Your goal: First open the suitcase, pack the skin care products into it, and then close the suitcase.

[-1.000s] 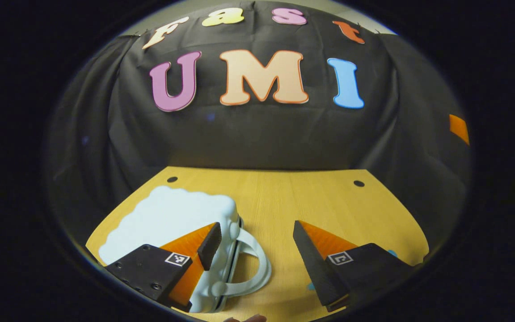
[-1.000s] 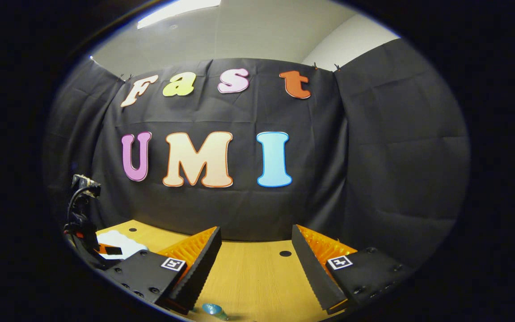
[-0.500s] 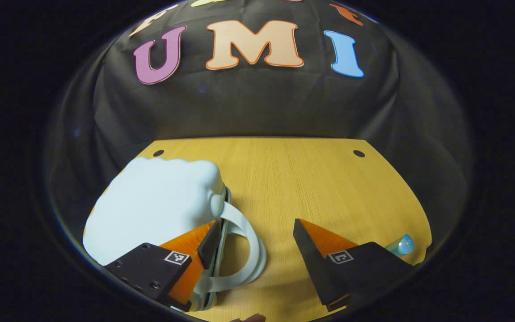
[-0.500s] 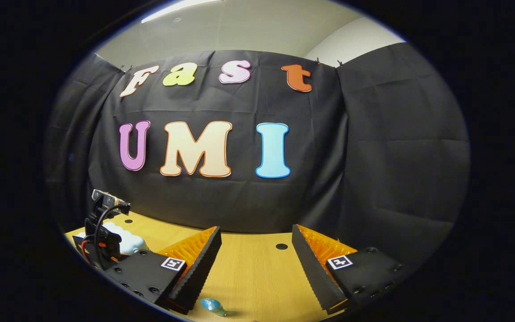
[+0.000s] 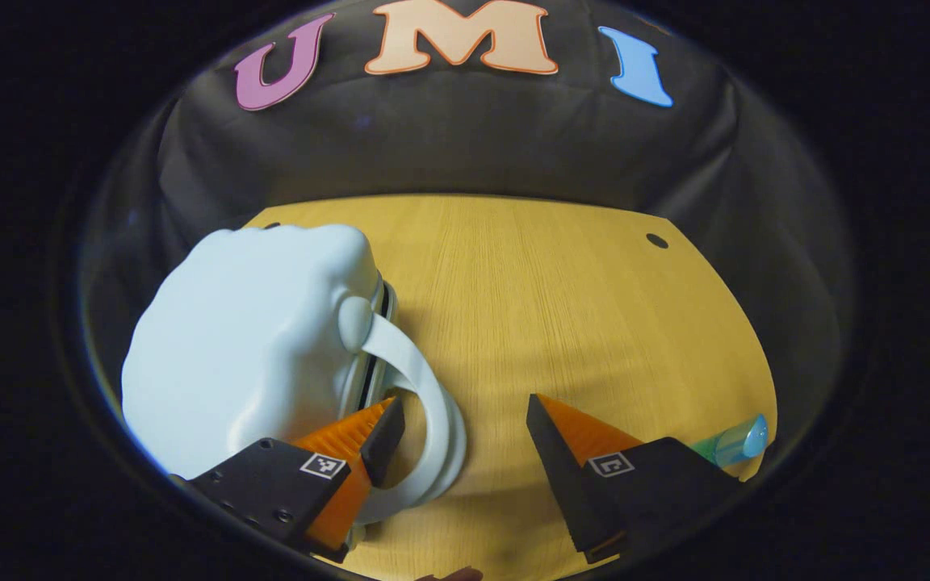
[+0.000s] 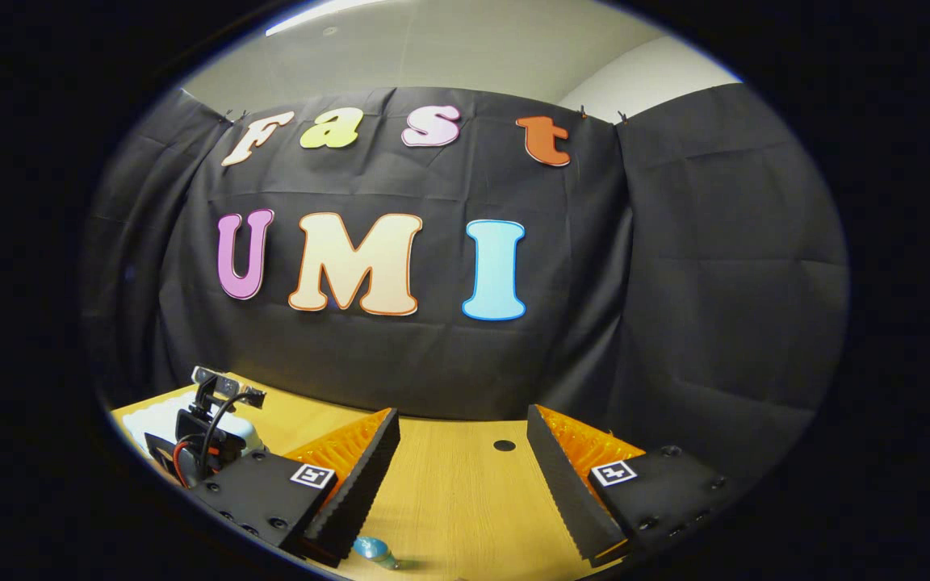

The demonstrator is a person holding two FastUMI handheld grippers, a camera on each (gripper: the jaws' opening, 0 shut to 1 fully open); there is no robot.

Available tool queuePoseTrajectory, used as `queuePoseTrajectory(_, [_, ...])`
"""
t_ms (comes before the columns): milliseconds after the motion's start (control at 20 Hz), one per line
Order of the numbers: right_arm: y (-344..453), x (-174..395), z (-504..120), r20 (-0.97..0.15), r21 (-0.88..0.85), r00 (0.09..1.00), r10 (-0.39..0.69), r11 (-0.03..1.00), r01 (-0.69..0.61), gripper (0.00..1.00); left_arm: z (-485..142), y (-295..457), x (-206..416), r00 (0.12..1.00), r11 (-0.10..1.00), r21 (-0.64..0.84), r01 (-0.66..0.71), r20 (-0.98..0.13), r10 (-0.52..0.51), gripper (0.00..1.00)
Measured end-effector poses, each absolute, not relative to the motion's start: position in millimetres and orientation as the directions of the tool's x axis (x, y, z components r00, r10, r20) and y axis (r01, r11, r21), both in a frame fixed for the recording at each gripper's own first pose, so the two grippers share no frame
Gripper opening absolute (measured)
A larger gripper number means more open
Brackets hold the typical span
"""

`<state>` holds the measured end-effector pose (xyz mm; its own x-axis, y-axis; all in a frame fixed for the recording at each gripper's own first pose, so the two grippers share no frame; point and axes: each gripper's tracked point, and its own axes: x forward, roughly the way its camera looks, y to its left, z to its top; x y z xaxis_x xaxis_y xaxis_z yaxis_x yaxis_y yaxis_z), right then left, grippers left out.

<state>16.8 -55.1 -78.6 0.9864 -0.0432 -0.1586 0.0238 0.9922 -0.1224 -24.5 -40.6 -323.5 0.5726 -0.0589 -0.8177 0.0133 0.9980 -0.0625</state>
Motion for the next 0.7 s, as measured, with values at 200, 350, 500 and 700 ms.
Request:
queuePoseTrajectory(200, [-60,16,-79,-0.158,-0.118,0.986,-0.059,0.992,0.041,0.99,-334,-49,-25,0.529,0.992,-0.114,0.048,-0.84,-0.122,0.9])
queuePoseTrajectory(350, [-61,15,-77,-0.149,-0.119,0.987,-0.065,0.992,0.048,0.99,-335,-29,-25,0.523,0.998,-0.054,0.023,-0.85,-0.058,0.46])
queuePoseTrajectory(500, [-57,14,-75,-0.143,-0.12,0.988,-0.062,0.992,0.045,0.99,-333,-29,-26,0.511,0.996,-0.087,0.032,-0.855,-0.091,0.13])
queuePoseTrajectory(700, [-51,13,-69,-0.127,-0.105,0.991,-0.052,0.994,0.039,0.99,-325,-33,-25,0.504,0.991,-0.086,0.101,-0.855,-0.125,0.05])
